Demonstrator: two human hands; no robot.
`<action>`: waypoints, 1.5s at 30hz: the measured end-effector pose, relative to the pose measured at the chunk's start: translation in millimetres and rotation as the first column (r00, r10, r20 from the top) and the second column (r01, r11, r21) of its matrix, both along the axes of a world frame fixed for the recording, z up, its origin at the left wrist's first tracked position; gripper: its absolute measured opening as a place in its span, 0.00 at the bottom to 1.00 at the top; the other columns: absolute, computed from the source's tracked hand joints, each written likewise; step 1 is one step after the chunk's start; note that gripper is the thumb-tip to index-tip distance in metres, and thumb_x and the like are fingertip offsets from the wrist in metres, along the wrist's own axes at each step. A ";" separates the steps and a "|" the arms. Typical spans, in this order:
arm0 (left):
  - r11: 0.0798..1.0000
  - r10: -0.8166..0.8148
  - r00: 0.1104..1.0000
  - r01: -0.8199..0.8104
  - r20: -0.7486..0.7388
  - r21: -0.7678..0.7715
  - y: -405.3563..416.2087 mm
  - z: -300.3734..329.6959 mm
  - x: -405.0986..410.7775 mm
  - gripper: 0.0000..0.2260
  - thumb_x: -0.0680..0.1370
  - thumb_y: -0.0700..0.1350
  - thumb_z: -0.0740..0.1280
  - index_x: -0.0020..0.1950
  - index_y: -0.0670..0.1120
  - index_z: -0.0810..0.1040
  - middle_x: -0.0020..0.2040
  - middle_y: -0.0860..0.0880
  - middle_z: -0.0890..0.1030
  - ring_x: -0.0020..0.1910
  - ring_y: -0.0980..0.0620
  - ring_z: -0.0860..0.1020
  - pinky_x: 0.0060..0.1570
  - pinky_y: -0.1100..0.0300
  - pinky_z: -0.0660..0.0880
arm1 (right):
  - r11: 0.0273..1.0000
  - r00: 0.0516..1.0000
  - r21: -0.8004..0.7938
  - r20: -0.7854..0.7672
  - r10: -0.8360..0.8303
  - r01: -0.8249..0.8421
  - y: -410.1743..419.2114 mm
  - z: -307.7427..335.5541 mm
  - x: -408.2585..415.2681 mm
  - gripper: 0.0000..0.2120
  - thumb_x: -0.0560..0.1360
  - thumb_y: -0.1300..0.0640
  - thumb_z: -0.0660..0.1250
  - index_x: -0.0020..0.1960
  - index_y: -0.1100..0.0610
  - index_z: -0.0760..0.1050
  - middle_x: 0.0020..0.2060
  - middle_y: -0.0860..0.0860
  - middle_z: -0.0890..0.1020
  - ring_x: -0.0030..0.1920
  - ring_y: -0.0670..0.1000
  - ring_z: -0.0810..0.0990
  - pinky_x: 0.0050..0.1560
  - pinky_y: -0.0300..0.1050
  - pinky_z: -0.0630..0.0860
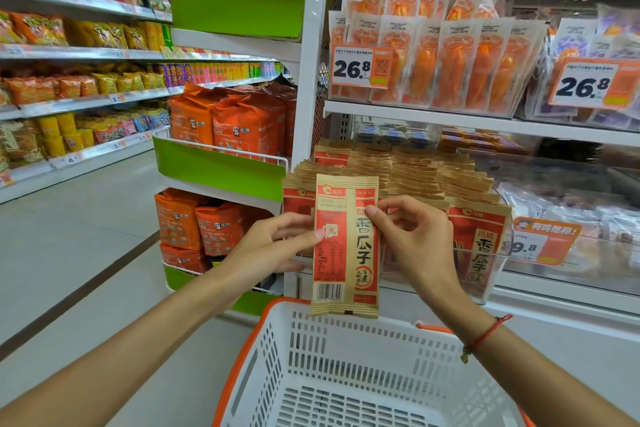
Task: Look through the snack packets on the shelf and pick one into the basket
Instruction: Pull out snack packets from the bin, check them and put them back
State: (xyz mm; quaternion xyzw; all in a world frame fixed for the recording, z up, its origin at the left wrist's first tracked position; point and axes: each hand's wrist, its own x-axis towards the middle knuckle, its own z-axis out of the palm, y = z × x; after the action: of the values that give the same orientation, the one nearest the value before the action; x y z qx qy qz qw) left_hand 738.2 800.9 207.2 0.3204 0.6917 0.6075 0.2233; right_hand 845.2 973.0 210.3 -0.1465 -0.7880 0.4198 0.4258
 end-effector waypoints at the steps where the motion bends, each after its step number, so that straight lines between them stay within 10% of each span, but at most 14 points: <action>1: 1.000 -0.006 1.000 0.006 -0.007 -0.014 -0.3 -1.0 0.1 0.15 0.74 0.51 0.71 0.61 0.53 0.78 0.53 0.54 0.84 0.52 0.59 0.82 0.48 0.61 0.81 | 1.000 1.000 0.003 0.001 -0.011 0.011 0.7 -0.5 0.0 0.01 0.73 0.55 0.73 0.44 0.52 0.81 0.34 0.45 0.84 0.35 0.42 0.83 0.34 0.41 0.81; 10: 0.999 0.031 0.999 -0.031 -0.017 0.017 2.6 -5.0 0.5 0.11 0.76 0.48 0.69 0.59 0.54 0.78 0.54 0.53 0.84 0.54 0.58 0.82 0.54 0.57 0.80 | 0.999 0.999 -0.029 -0.013 -0.047 0.046 -5.0 -7.4 -2.9 0.04 0.75 0.49 0.70 0.45 0.48 0.78 0.35 0.47 0.83 0.37 0.47 0.83 0.36 0.53 0.82; 16: 0.989 0.099 0.993 -0.106 0.070 0.107 0.9 -2.0 -2.5 0.10 0.78 0.47 0.68 0.59 0.52 0.78 0.51 0.52 0.85 0.52 0.58 0.83 0.50 0.59 0.80 | 0.994 0.996 0.106 0.088 0.013 -0.022 -14.0 -7.3 -1.7 0.09 0.74 0.46 0.69 0.53 0.44 0.73 0.36 0.44 0.80 0.35 0.41 0.78 0.34 0.40 0.77; 24: 0.971 0.180 0.971 -0.202 0.160 0.130 -5.7 -3.6 -11.4 0.12 0.78 0.45 0.68 0.61 0.49 0.77 0.51 0.49 0.85 0.52 0.53 0.83 0.47 0.60 0.79 | 0.946 0.920 0.103 0.285 0.267 -0.307 -11.3 -0.9 0.0 0.31 0.75 0.62 0.70 0.72 0.44 0.64 0.51 0.45 0.77 0.45 0.46 0.78 0.46 0.43 0.81; 38: 0.971 0.184 0.972 -0.203 0.147 0.126 -4.0 -3.9 -9.7 0.14 0.78 0.46 0.67 0.64 0.49 0.75 0.51 0.50 0.85 0.48 0.57 0.84 0.46 0.61 0.79 | 0.969 0.967 0.070 0.107 0.231 -0.239 -9.1 -1.5 -0.1 0.28 0.71 0.72 0.71 0.62 0.45 0.74 0.47 0.46 0.80 0.44 0.45 0.79 0.43 0.39 0.81; 45: 0.970 0.195 0.974 -0.209 0.119 0.121 -2.2 -3.9 -4.2 0.13 0.76 0.46 0.70 0.60 0.50 0.76 0.52 0.49 0.84 0.47 0.55 0.84 0.43 0.63 0.80 | 0.948 0.968 0.279 0.234 0.090 -0.155 -22.8 -15.0 -1.4 0.38 0.68 0.49 0.77 0.72 0.48 0.62 0.59 0.40 0.70 0.59 0.39 0.70 0.54 0.32 0.69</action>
State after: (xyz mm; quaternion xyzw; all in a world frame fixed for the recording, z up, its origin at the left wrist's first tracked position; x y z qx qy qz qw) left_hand 734.0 798.7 203.3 0.2299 0.6660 0.6878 0.1749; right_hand 843.8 950.2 195.4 -0.0771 -0.8913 0.3047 0.3267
